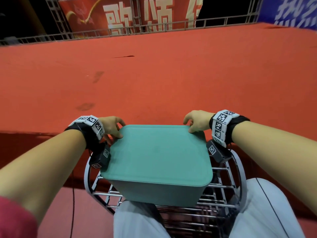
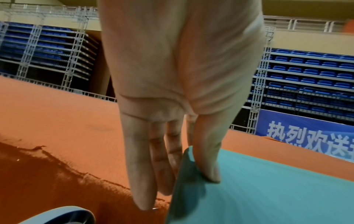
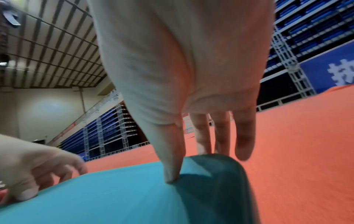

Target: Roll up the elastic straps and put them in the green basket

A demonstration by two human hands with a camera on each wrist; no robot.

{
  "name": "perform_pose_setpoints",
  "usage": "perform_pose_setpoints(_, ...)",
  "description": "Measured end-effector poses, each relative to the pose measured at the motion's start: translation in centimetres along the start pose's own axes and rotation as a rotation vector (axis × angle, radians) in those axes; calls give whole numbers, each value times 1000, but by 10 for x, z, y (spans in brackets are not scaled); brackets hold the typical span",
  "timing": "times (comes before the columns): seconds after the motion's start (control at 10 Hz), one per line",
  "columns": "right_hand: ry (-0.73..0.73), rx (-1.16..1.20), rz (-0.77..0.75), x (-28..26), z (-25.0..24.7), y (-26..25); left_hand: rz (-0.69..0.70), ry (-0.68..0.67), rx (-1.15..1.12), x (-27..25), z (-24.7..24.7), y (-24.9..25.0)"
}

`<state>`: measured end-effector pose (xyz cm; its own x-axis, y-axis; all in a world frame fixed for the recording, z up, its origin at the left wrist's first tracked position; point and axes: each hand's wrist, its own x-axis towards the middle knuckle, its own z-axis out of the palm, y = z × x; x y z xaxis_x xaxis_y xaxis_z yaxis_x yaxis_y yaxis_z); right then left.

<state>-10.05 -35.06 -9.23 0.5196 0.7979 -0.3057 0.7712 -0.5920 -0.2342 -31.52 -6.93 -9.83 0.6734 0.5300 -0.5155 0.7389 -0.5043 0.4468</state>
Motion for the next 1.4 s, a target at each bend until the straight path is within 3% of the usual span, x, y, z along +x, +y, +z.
perform_pose_setpoints(0.1, 46, -94, -115, -12, 3, -22, -18, -5, 26, -20, 7, 3)
perform_pose_setpoints(0.2, -25, -114, -252, -31, 14, -52, -41, -53, 21, -39, 17, 1)
perform_pose_setpoints(0.3, -131, -166, -319, -50, 29, -73, -43, -10, 95, -56, 30, 1)
perform_pose_setpoints(0.5, -207, -257, -378, -77, 53, -94, -49, 117, 265, -68, 53, -6)
perform_pose_setpoints(0.6, -201, -264, -372, -85, 57, -96, -13, 189, 325, -68, 59, -12)
perform_pose_setpoints(1.1, -126, -238, -349, -84, 56, -91, 63, 264, 141, -54, 63, -12)
perform_pose_setpoints(1.3, -116, -78, -358, -81, 49, -78, 23, 325, 199, -59, 66, 0)
perform_pose_setpoints(1.4, -12, 59, -306, -81, 38, -65, 13, 361, 293, -61, 68, 9)
